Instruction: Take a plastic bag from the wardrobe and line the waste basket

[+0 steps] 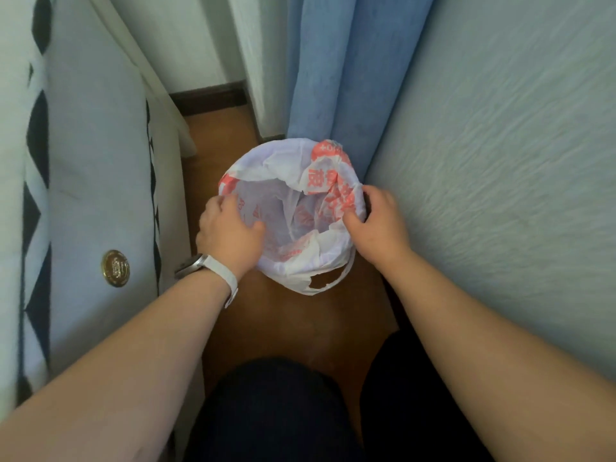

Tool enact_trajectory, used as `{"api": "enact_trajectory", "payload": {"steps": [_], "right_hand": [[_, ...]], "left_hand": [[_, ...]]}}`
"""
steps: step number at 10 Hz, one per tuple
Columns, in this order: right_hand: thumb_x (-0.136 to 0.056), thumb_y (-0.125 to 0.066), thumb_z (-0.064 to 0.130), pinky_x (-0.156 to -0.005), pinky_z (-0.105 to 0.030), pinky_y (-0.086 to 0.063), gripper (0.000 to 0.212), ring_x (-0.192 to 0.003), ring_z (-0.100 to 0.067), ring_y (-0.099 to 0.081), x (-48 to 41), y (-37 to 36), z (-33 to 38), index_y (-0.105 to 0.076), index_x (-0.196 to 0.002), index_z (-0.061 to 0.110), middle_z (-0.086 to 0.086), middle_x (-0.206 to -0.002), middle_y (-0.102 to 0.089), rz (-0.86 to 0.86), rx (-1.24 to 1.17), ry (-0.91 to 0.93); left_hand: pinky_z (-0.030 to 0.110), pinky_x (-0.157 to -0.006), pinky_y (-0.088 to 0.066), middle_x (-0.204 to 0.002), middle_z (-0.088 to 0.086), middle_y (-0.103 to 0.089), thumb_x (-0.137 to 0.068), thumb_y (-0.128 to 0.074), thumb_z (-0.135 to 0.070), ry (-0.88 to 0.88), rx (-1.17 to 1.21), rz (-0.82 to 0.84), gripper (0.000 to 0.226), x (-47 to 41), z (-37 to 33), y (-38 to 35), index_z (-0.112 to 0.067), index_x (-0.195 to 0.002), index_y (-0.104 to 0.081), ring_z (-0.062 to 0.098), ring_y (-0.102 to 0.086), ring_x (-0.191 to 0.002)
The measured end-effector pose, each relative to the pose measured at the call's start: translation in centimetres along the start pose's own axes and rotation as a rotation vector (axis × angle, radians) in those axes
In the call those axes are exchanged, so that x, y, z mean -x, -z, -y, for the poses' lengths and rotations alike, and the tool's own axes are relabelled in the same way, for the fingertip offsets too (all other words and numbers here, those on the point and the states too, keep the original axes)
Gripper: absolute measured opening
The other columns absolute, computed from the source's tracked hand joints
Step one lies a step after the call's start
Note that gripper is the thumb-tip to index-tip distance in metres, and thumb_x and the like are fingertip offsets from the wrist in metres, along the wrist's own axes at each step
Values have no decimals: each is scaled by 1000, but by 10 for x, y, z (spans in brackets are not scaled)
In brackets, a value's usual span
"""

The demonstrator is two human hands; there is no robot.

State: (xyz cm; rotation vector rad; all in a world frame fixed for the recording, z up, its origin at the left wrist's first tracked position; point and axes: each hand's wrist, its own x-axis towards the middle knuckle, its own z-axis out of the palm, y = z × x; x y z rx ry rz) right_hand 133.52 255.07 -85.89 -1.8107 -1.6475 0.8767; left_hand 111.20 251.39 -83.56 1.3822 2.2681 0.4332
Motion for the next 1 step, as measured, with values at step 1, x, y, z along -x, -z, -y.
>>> {"api": "enact_trajectory", "payload": {"steps": [1], "right_hand": [[-86,-60,32,-97,-41,-47,45,-111,-25,-54,12,15,30,-55,-127,15,-9,-121,-54,41,83,10]], "left_hand": [[47,-104,-40,-152,4,-35,-91,-56,-35,-191,-87,-7,56,25,-23,28,-22,-143,-40,30,-39,-133]]}}
